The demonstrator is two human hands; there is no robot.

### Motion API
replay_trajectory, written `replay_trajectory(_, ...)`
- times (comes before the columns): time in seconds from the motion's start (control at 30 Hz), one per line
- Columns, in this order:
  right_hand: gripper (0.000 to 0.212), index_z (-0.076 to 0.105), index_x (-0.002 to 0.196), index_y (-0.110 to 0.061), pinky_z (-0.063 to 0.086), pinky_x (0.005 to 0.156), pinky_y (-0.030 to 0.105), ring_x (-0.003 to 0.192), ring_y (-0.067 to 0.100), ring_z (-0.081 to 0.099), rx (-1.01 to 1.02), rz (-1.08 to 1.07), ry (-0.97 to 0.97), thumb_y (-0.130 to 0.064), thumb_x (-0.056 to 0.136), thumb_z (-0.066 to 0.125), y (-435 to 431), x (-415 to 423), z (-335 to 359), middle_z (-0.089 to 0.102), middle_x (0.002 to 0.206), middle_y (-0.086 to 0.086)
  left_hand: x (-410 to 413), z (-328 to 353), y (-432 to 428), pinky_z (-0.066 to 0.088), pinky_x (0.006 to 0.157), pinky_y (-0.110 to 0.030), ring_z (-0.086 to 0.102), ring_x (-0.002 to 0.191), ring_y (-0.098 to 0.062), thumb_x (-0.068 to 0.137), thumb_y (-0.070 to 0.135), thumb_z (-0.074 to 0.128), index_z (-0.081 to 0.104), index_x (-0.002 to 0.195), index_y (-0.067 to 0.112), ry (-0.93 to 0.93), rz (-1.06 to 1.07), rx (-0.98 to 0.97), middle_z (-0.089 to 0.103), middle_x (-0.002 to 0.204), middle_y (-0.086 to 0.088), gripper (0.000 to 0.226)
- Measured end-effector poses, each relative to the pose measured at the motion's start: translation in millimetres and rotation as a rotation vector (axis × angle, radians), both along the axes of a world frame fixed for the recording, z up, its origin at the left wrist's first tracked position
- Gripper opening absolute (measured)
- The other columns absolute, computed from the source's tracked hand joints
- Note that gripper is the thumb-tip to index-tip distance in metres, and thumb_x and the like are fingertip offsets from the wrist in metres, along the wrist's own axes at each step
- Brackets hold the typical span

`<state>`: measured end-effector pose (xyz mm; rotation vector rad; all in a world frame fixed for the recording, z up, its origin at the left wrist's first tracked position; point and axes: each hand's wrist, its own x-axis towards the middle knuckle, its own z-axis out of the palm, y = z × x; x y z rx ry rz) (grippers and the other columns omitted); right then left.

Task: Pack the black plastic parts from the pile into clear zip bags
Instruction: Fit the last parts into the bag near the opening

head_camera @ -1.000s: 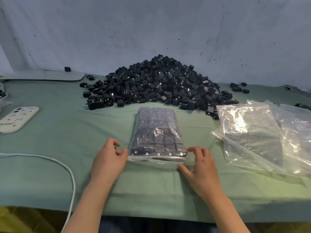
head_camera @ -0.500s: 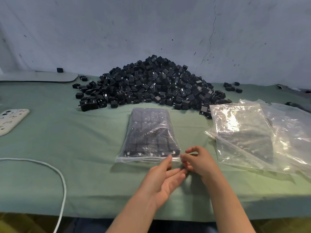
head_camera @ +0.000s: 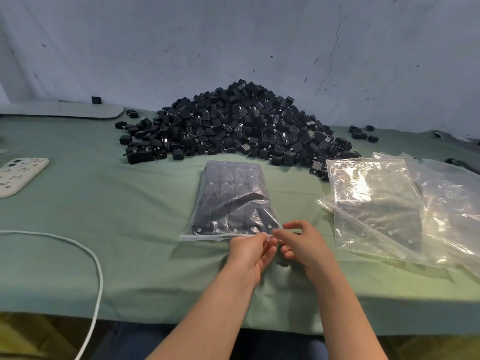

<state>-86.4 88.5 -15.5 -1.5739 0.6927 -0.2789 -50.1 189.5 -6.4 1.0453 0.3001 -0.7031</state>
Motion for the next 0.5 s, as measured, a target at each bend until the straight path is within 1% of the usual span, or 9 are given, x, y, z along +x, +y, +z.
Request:
replay_trajectory(0.07, 0.027, 0.052, 0.102, -0.010, 0.044, 0.048, 0.020, 0.051, 0.010, 0.050, -0.041, 0.006, 0.017, -0.008, 0.081, 0.069, 2.4, 0.7, 0.1, 0.061, 0.063, 0.002, -0.2, 0.7, 0.6, 0.045, 0.036, -0.013, 0.055, 0.035, -0.001, 0.093, -0.005, 0.049, 0.056, 0.072, 0.000, -0.025, 0.001, 0.011, 0.059, 0.045, -0.003, 0.022)
replay_trajectory(0.13, 0.029, 0.052, 0.105, -0.010, 0.043, 0.048, 0.020, 0.054, 0.011, 0.051, -0.069, -0.001, 0.024, -0.008, 0.081, 0.068, 5.2, 2.2, 1.0, 0.061, 0.068, 0.003, 0.4, 1.0, 1.1, 0.045, 0.037, -0.013, 0.056, 0.036, -0.002, 0.092, -0.005, 0.050, 0.057, 0.071, 0.000, -0.041, 0.010, 0.026, 0.060, 0.049, -0.005, 0.023)
replay_trajectory(0.23, 0.027, 0.052, 0.104, -0.010, 0.042, 0.041, 0.017, 0.051, 0.009, 0.052, -0.071, -0.012, 0.003, -0.008, 0.082, 0.067, 9.9, 4.1, 3.0, 0.061, 0.069, 0.004, 1.6, 1.4, 2.5, 0.046, 0.038, -0.013, 0.056, 0.037, -0.001, 0.092, -0.001, 0.053, 0.059, 0.072, 0.002, -0.042, 0.013, 0.005, 0.059, 0.046, -0.002, 0.022)
replay_trajectory(0.27, 0.027, 0.052, 0.104, -0.009, 0.042, 0.041, 0.018, 0.050, 0.010, 0.053, -0.048, -0.019, -0.013, -0.006, 0.082, 0.067, 10.9, 4.7, 3.5, 0.062, 0.069, 0.005, 1.5, 1.4, 3.4, 0.046, 0.038, -0.013, 0.056, 0.037, -0.001, 0.093, 0.001, 0.054, 0.059, 0.072, 0.002, -0.040, 0.009, -0.007, 0.060, 0.045, -0.001, 0.021)
replay_trajectory(0.37, 0.027, 0.052, 0.105, -0.006, 0.045, 0.050, 0.021, 0.053, 0.013, 0.056, 0.077, -0.050, -0.085, 0.003, 0.083, 0.064, 12.4, 6.9, 4.9, 0.063, 0.072, 0.009, 1.0, 0.2, 6.0, 0.047, 0.039, -0.014, 0.057, 0.038, -0.002, 0.093, 0.005, 0.056, 0.059, 0.074, 0.004, -0.045, -0.001, -0.023, 0.061, 0.047, -0.001, 0.020)
replay_trajectory(0.5, 0.029, 0.052, 0.109, -0.001, 0.043, 0.056, 0.025, 0.060, 0.016, 0.054, 0.198, -0.072, -0.166, 0.011, 0.083, 0.058, 13.1, 7.0, 3.9, 0.059, 0.077, 0.012, 1.6, -2.8, 14.0, 0.048, 0.039, -0.017, 0.058, 0.042, -0.007, 0.093, 0.006, 0.056, 0.056, 0.077, 0.003, -0.011, 0.050, -0.045, 0.058, 0.060, -0.007, 0.017)
